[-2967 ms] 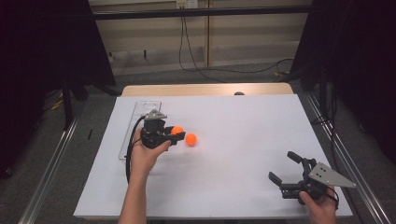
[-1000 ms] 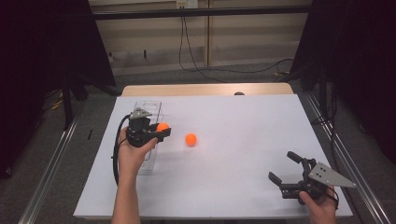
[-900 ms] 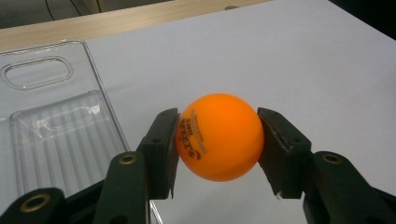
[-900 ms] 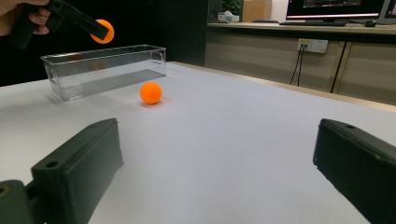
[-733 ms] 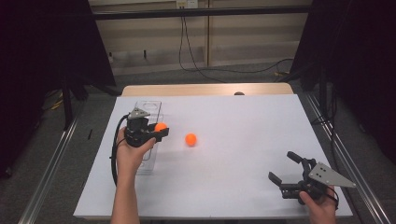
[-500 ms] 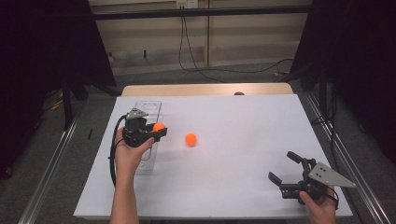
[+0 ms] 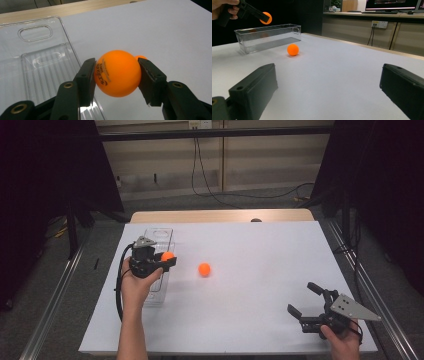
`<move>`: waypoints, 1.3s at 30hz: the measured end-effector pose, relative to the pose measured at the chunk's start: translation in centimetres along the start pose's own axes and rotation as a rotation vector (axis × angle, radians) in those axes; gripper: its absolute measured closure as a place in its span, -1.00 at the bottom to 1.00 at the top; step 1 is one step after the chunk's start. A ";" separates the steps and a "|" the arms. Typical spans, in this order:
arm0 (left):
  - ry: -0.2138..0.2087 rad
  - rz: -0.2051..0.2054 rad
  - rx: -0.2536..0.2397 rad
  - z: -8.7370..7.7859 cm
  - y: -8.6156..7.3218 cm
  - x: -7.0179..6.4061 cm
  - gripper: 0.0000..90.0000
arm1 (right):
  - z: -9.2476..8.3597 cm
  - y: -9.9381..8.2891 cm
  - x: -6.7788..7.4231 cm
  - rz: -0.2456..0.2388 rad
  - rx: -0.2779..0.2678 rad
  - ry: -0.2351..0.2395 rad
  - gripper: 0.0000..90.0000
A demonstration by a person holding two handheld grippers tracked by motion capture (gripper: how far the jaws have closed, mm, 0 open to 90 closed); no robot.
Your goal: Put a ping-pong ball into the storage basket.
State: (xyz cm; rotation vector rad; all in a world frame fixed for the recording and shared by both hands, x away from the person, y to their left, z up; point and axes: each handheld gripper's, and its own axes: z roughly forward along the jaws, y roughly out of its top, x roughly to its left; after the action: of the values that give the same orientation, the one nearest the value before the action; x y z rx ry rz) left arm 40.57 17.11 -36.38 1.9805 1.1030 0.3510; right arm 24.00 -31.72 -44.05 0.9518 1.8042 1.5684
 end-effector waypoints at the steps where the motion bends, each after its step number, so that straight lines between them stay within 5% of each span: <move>1: 0.001 -0.002 -0.002 0.0 0.0 0.0 0.13 | 0.0 0.0 0.0 0.000 0.000 0.000 -0.98; 39: 0.060 -0.025 0.007 -0.3 -0.6 1.3 0.13 | 0.0 0.0 0.0 -0.002 0.002 0.004 -0.98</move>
State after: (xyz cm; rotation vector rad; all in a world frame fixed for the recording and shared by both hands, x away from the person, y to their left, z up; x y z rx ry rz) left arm 40.76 18.47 -36.82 1.9717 1.1668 0.3962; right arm 24.01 -31.70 -44.07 0.9484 1.8095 1.5680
